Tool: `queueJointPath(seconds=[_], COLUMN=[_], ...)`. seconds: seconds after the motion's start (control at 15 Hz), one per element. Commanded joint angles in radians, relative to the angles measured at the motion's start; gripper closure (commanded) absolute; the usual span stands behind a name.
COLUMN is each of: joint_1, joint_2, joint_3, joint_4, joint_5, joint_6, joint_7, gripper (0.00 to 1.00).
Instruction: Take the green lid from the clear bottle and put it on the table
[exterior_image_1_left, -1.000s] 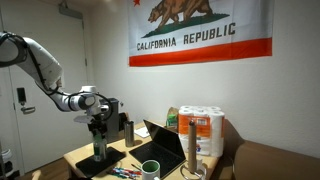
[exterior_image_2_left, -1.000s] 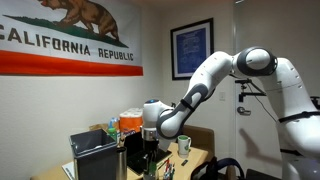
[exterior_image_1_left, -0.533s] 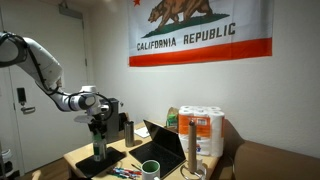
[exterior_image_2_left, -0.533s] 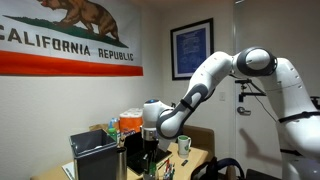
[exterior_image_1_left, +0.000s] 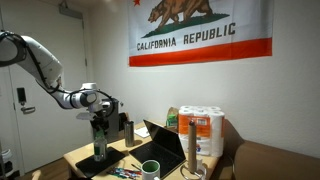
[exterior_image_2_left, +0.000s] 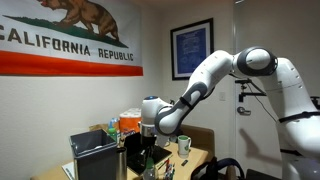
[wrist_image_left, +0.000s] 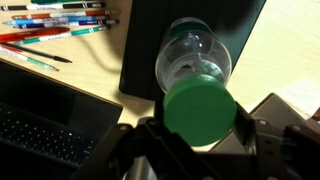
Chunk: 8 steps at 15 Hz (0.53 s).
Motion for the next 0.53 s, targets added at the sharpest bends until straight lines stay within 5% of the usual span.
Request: queueJointPath(seconds=[0.0, 0.47], joint_1=[0.016, 0.010], joint_2=[-0.021, -0.050], joint_3=[-0.014, -0.026], joint_4=[0.017, 0.041], joint_5=[-0.017, -0.017], joint_6=[-0.013, -0.014], joint_7=[-0.001, 0.013], gripper=[0.60, 0.60])
